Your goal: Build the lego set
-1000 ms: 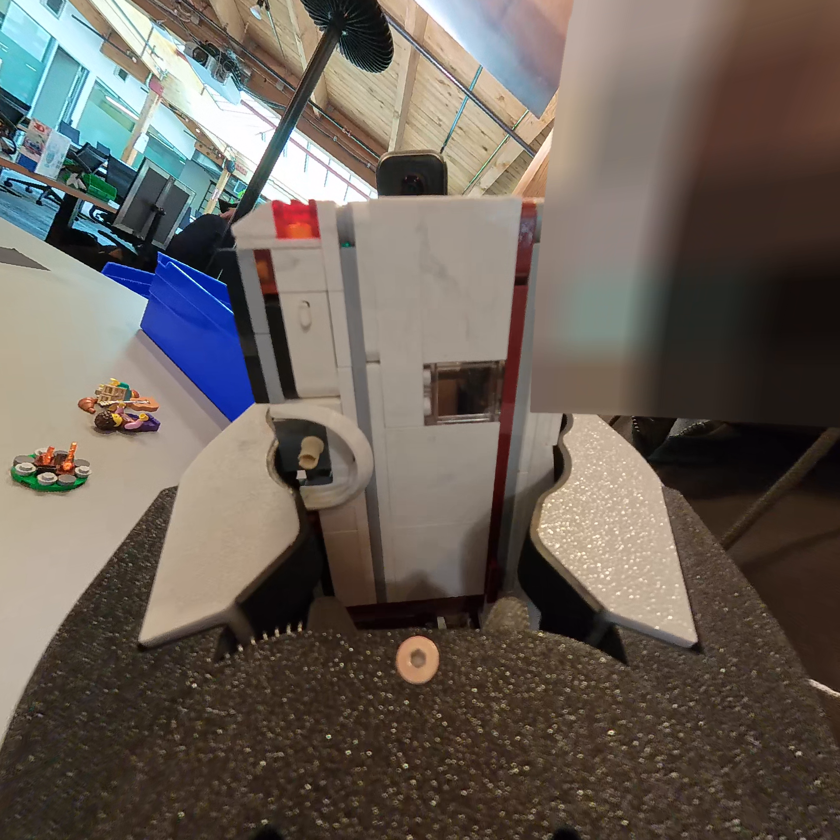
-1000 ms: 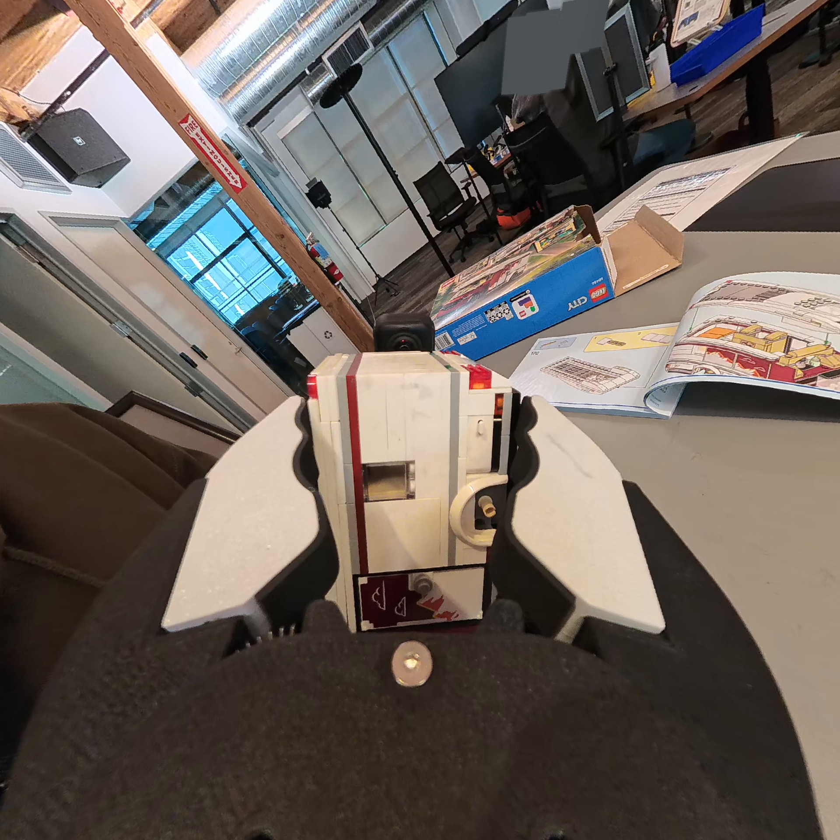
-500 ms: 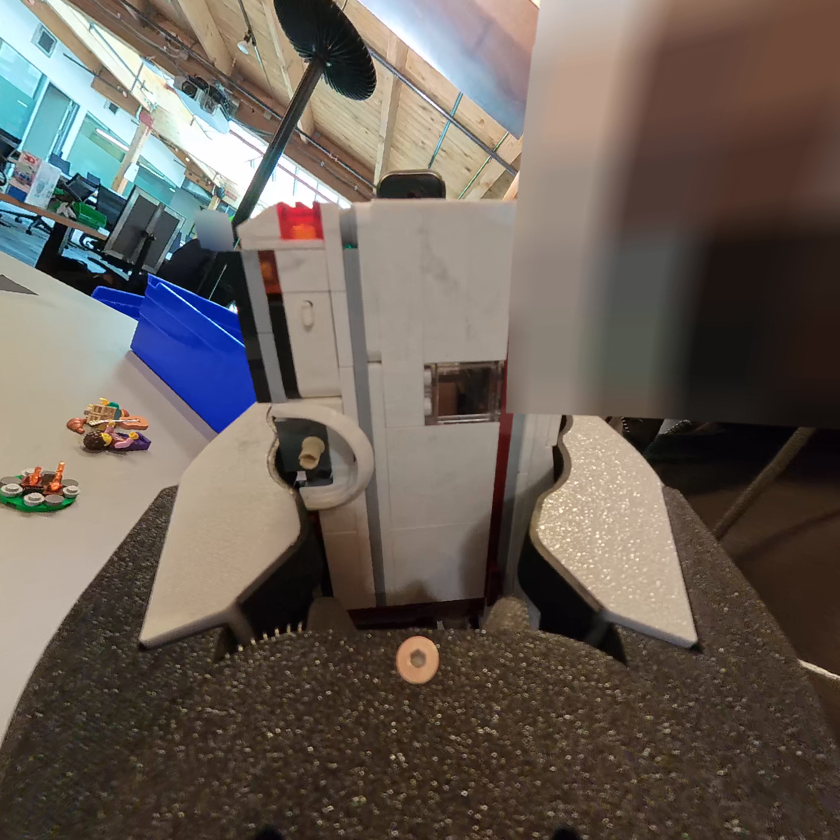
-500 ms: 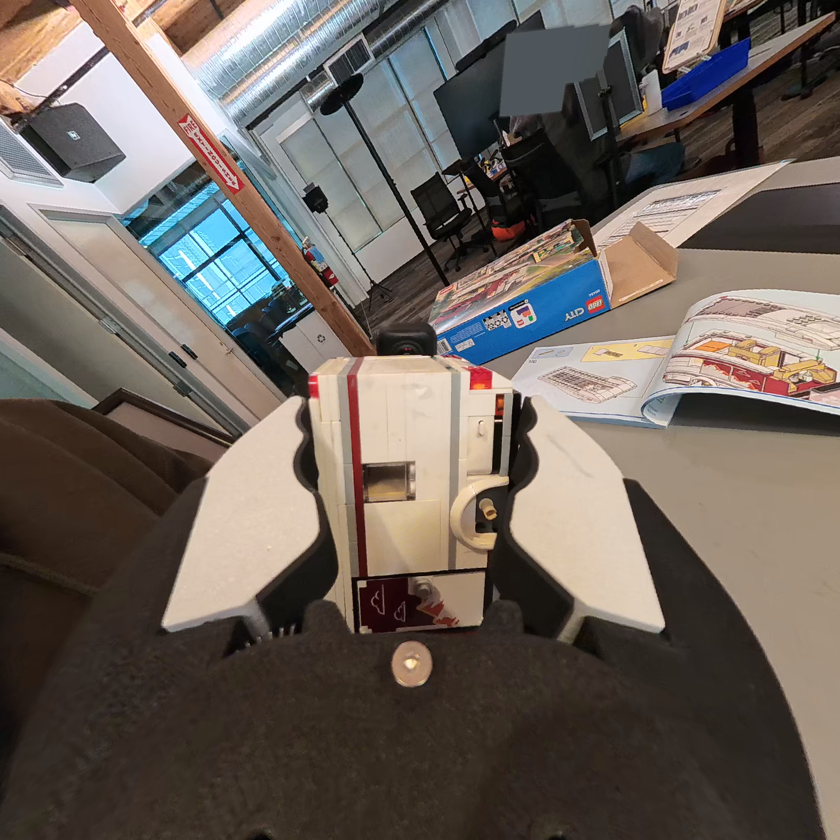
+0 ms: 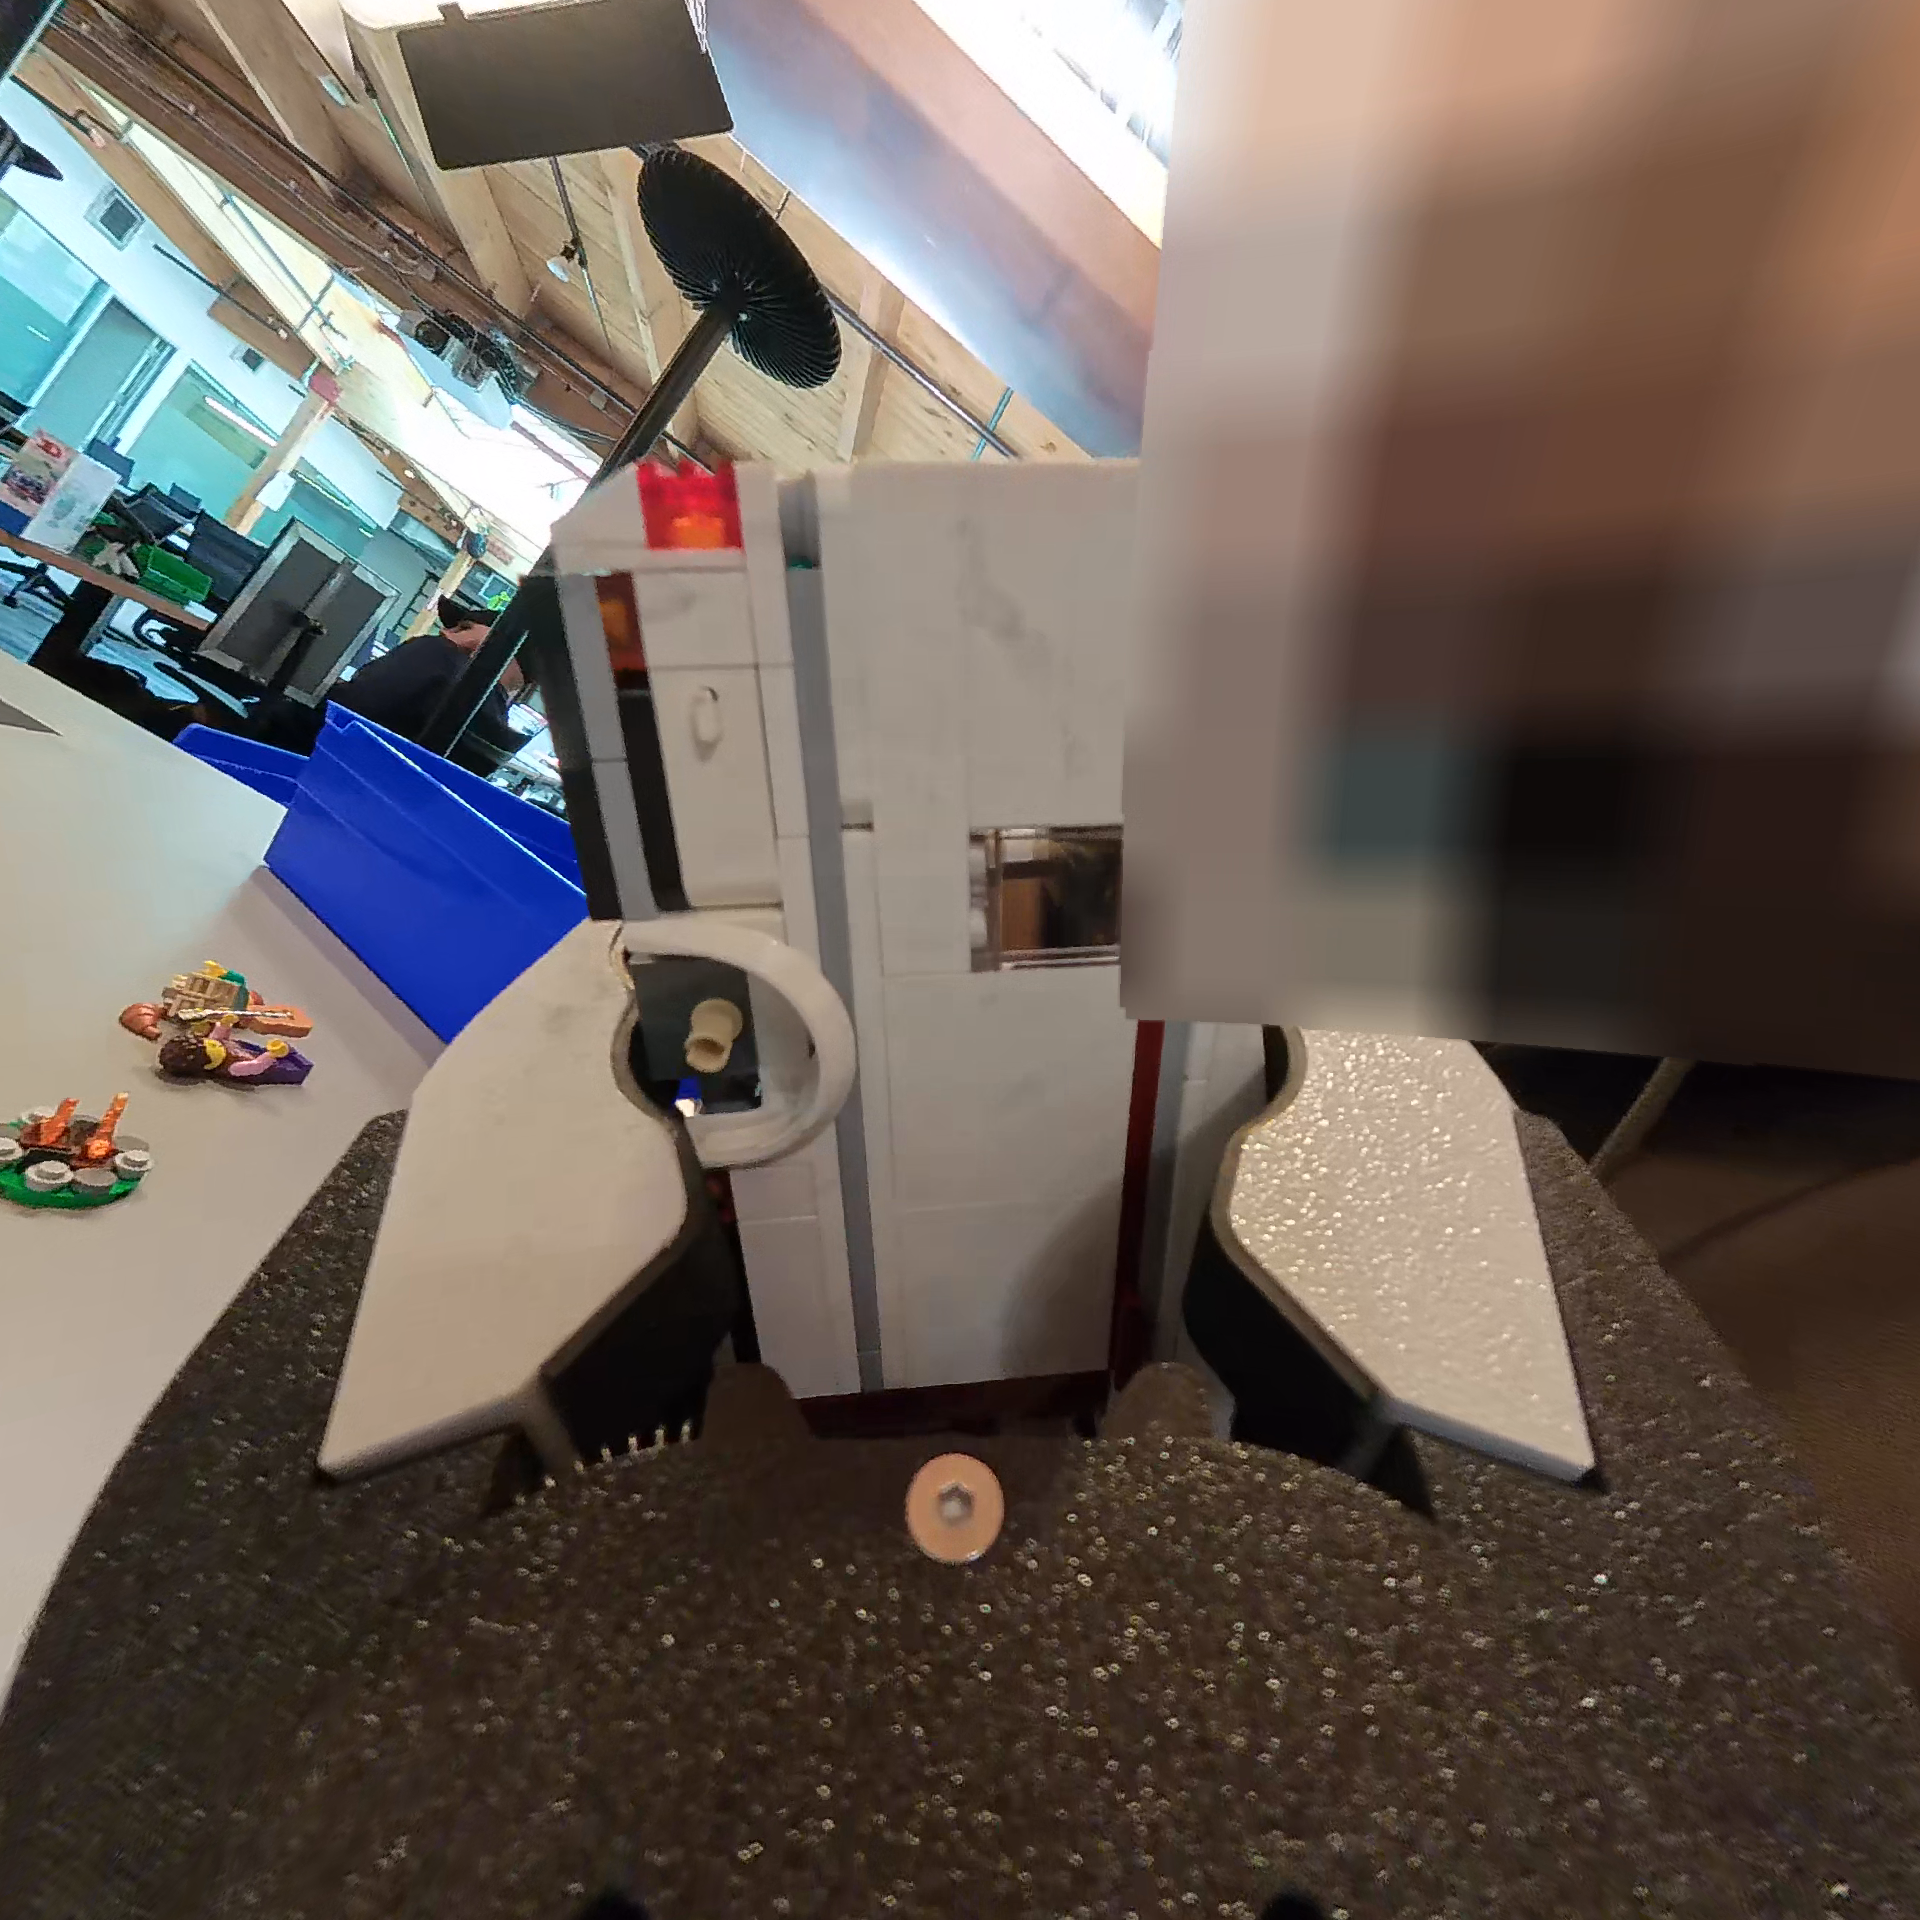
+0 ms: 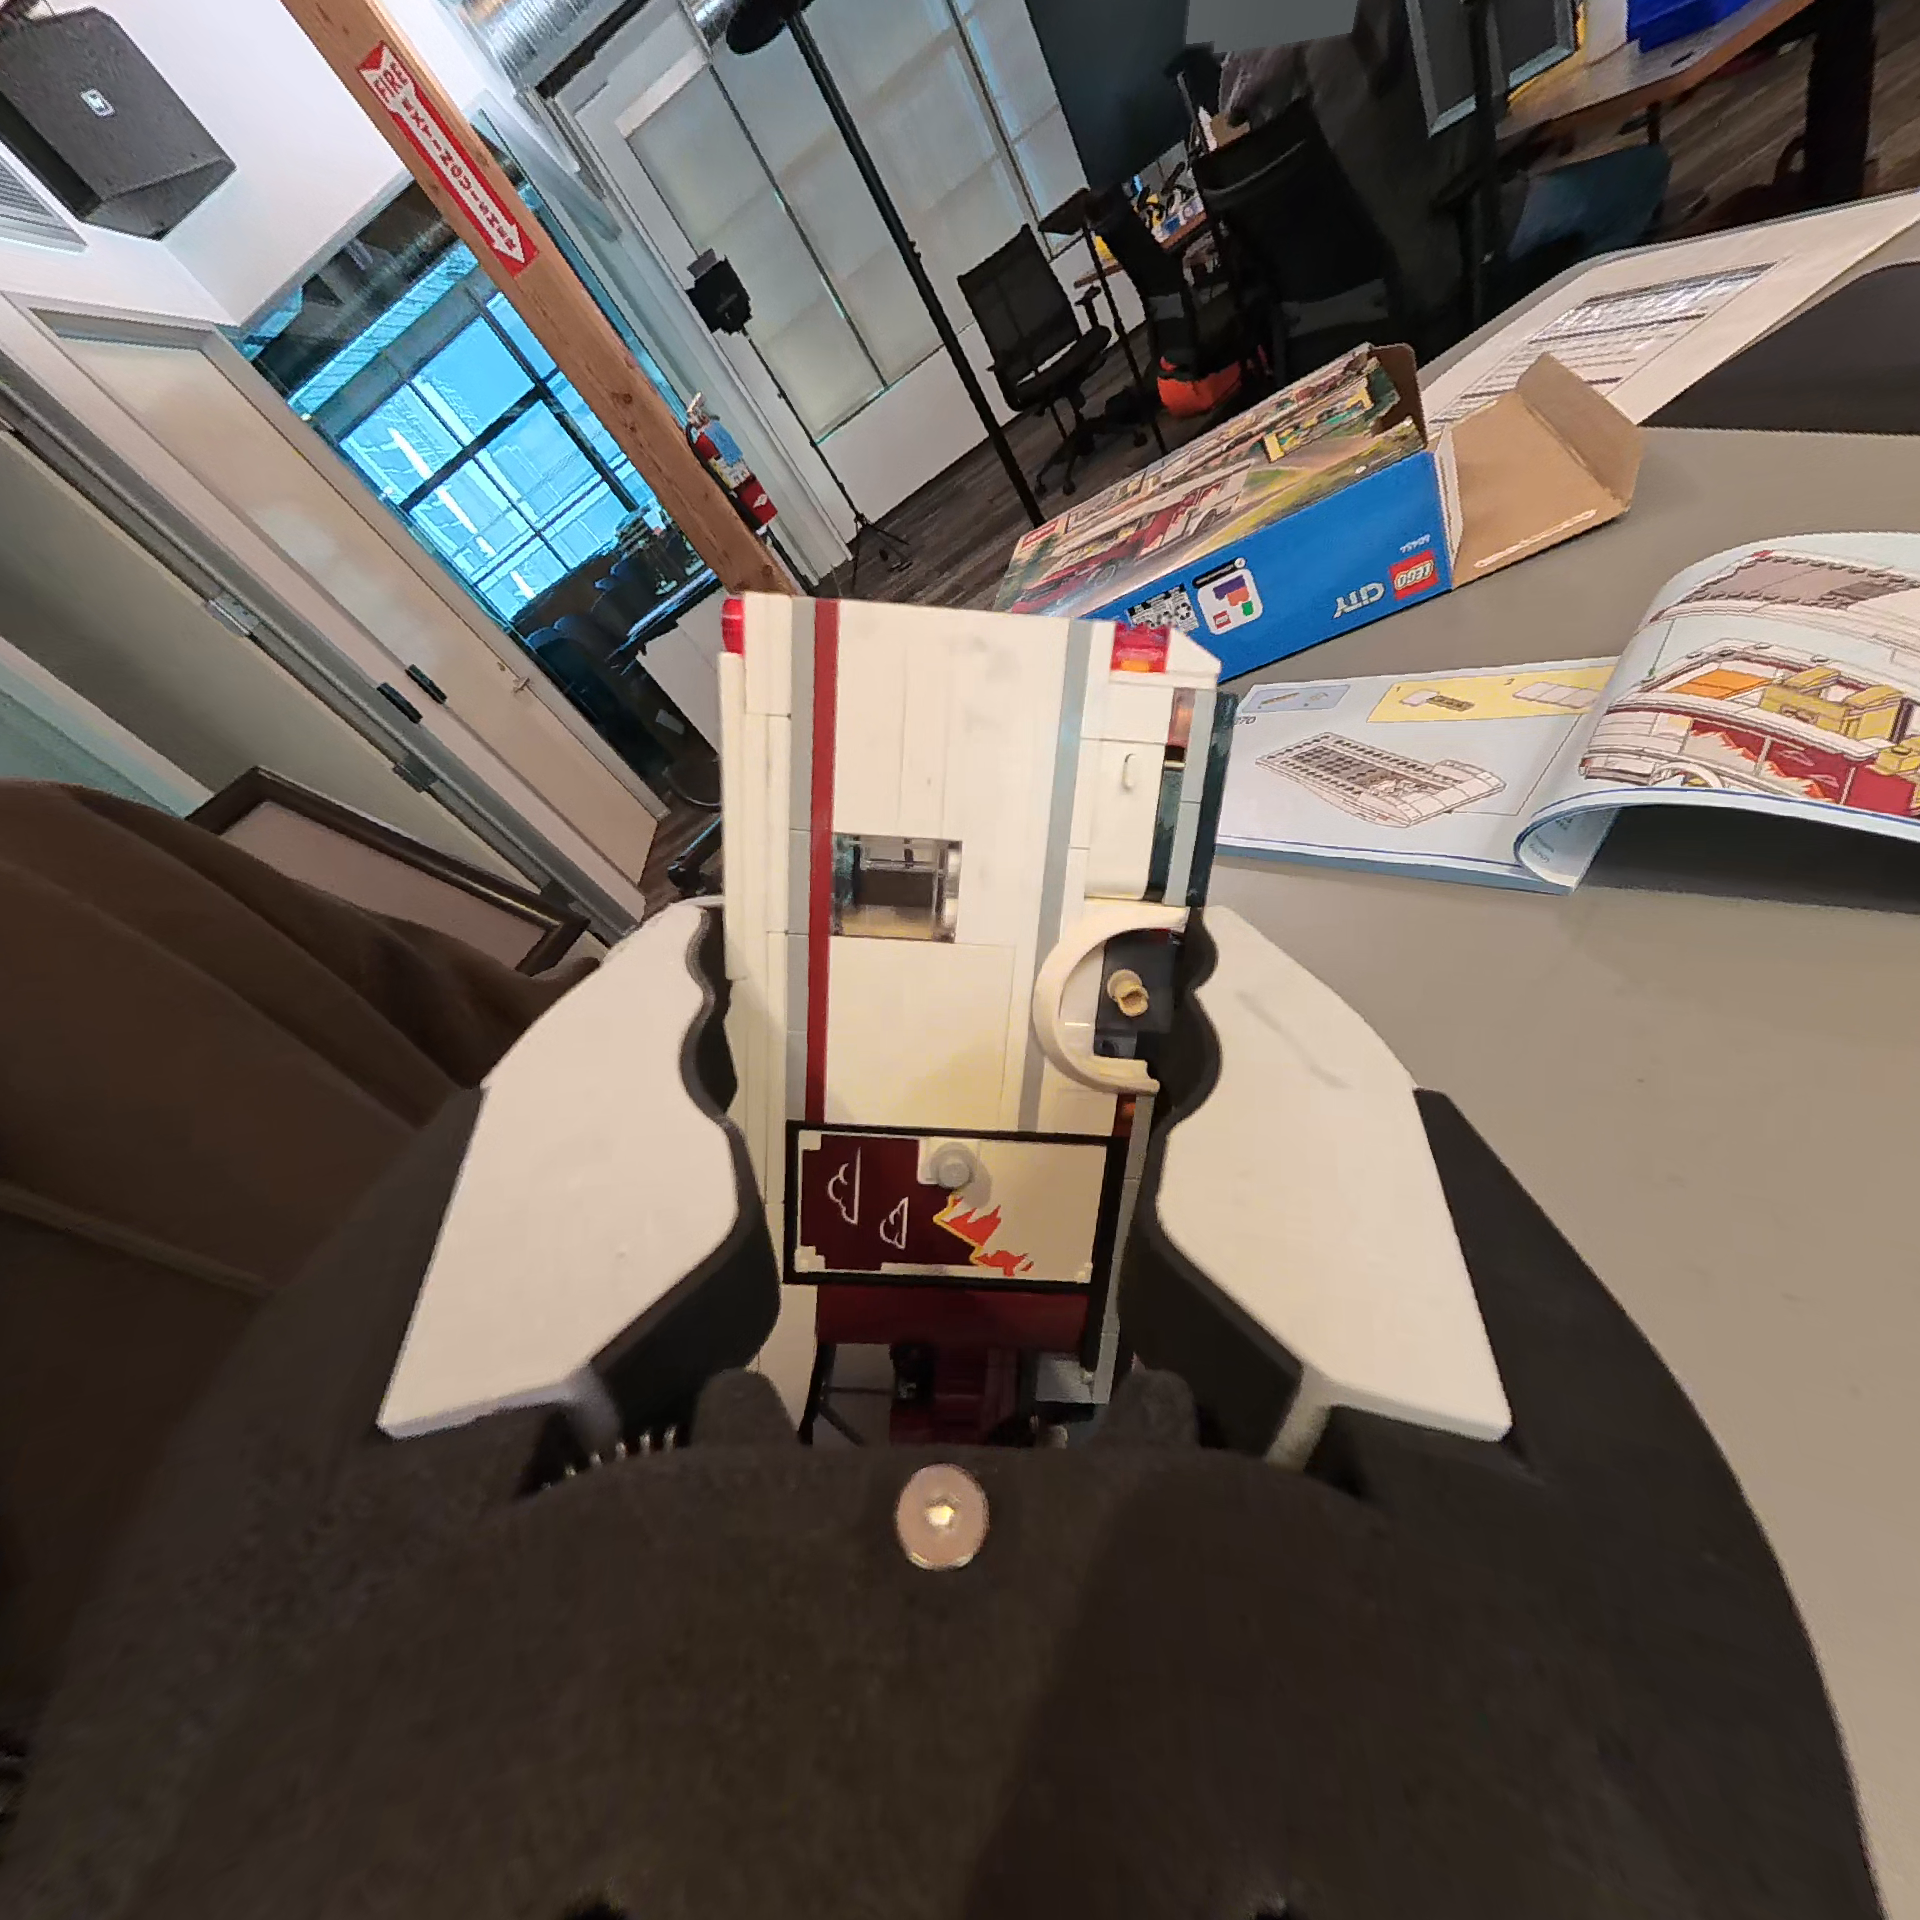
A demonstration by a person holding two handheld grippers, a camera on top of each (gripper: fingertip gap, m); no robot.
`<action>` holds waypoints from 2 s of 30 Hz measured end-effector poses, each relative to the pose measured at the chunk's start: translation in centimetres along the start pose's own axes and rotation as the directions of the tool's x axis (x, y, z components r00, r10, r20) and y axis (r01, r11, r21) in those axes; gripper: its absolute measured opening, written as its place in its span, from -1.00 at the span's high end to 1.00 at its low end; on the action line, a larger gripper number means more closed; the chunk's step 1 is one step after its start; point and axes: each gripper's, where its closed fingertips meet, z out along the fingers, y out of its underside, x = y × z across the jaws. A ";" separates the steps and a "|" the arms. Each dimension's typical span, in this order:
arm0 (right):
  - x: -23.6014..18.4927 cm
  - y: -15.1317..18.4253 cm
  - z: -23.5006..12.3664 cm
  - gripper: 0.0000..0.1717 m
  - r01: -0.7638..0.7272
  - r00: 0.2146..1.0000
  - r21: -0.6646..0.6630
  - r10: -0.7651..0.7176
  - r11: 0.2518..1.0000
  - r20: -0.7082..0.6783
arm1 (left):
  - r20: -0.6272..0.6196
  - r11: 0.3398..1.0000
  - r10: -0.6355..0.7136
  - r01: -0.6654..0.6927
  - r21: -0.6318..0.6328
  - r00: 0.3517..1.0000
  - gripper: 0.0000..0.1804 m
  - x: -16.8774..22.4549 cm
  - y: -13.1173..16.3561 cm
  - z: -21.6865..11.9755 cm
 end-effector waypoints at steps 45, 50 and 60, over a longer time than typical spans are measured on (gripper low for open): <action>6.9 1.8 -4.7 0.05 -0.381 0.907 0.098 0.350 0.919 0.236 | 0.560 0.946 -0.095 0.249 -0.206 0.823 -0.22 -8.1 4.0 3.2; 7.4 1.8 -4.4 0.05 -0.396 0.900 0.102 0.364 0.913 0.239 | 0.565 0.946 -0.103 0.256 -0.199 0.819 -0.22 -8.6 3.8 2.9; 8.9 1.8 -3.2 0.03 -0.410 0.904 0.035 0.401 0.911 0.149 | 0.512 0.933 -0.232 0.337 -0.123 0.827 -0.22 -9.7 2.8 2.0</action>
